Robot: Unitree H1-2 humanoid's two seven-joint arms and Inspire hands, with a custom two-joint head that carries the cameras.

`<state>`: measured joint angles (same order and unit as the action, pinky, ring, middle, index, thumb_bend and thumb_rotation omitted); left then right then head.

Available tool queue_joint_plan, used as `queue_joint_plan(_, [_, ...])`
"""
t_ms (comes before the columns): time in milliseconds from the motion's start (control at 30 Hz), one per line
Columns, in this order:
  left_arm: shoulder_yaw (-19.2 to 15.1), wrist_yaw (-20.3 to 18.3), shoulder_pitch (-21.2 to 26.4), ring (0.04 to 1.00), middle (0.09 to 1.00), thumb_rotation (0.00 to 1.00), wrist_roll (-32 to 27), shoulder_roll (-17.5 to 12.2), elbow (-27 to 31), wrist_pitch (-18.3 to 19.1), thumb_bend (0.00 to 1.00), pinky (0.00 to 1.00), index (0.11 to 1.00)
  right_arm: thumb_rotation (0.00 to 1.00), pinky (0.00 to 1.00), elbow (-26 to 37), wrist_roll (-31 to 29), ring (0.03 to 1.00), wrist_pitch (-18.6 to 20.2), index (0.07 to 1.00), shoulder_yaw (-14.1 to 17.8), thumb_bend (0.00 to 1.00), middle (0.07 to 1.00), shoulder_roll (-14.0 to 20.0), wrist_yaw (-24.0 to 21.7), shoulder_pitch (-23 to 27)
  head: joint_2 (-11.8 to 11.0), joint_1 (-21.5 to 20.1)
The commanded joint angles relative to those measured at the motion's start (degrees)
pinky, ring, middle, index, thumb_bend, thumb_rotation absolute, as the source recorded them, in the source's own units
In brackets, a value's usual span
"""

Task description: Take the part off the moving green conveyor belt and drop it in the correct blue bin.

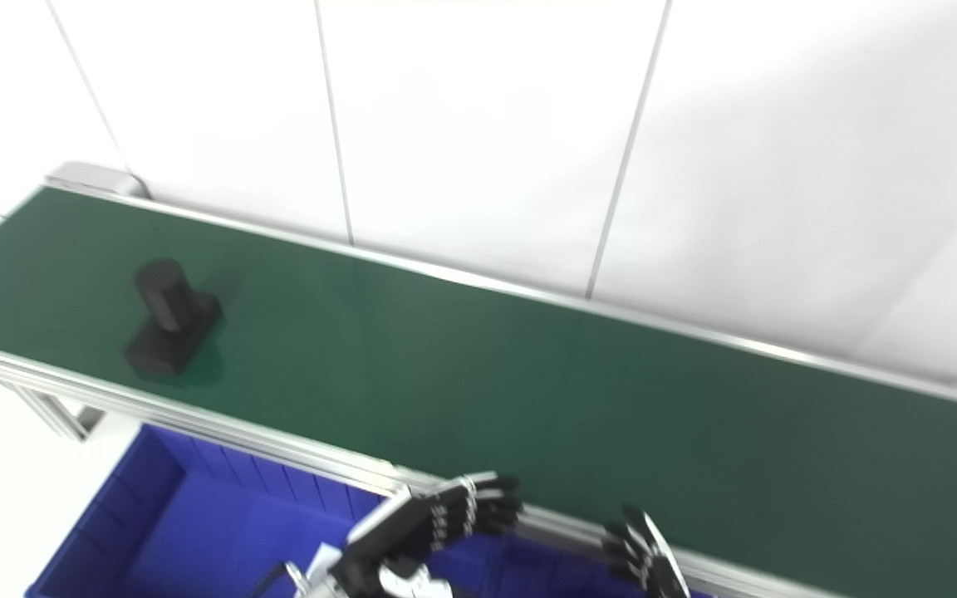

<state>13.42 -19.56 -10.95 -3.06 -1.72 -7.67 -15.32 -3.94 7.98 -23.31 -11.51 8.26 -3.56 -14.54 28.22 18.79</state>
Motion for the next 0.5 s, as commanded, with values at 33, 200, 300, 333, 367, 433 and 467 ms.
queue_joint_plan(33, [0.28, 0.66, 1.89, 0.816, 0.826, 0.33, 0.18, 1.04, -1.46, -3.93, 1.0, 0.8, 0.858, 0.67, 0.73, 0.21, -1.5, 0.795, -3.59, 0.92, 0.37, 0.6, 0.839, 0.63, 0.1, 0.95, -1.58, 2.37])
queue_joint_plan(200, [0.63, 1.43, 2.63, 0.81, 0.82, 0.3, 0.8, 1.67, -3.16, -4.57, 1.0, 0.79, 0.851, 0.67, 0.74, -0.5, -2.45, 0.802, -3.59, 0.932, 0.58, 0.58, 0.848, 1.27, -0.11, 1.19, -2.99, 4.21])
queue_joint_plan(300, [0.83, 1.74, 3.01, 0.805, 0.816, 0.3, 0.95, 1.89, -3.98, -5.07, 1.0, 0.79, 0.847, 0.66, 0.75, -0.77, -3.11, 0.805, -3.6, 0.937, 0.68, 0.56, 0.852, 1.51, -0.15, 1.33, -3.88, 5.45])
queue_joint_plan(333, [0.88, 1.8, 3.17, 0.803, 0.815, 0.29, 0.95, 2.01, -4.34, -5.3, 1.0, 0.79, 0.846, 0.65, 0.75, -0.86, -3.44, 0.807, -3.61, 0.94, 0.74, 0.56, 0.854, 1.59, -0.21, 1.39, -4.03, 5.77])
queue_joint_plan(367, [0.91, 1.84, 3.3, 0.803, 0.815, 0.29, 0.98, 2.11, -4.61, -5.48, 1.0, 0.79, 0.846, 0.65, 0.75, -0.93, -3.68, 0.808, -3.61, 0.94, 0.79, 0.56, 0.855, 1.66, -0.26, 1.45, -4.1, 5.91])
queue_joint_plan(433, [0.9, 2.07, 3.47, 0.801, 0.813, 0.28, 1.22, 2.46, -4.99, -5.69, 1.0, 0.78, 0.842, 0.64, 0.76, -0.89, -4.28, 0.814, -3.61, 0.946, 0.9, 0.54, 0.86, 1.9, -0.52, 1.58, -4.19, 6.43])
queue_joint_plan(467, [0.89, 2.17, 3.55, 0.801, 0.813, 0.28, 1.3, 2.62, -5.19, -5.81, 1.0, 0.78, 0.84, 0.64, 0.76, -0.69, -4.52, 0.815, -3.61, 0.947, 0.98, 0.54, 0.862, 2.01, -0.65, 1.6, -4.25, 6.72])
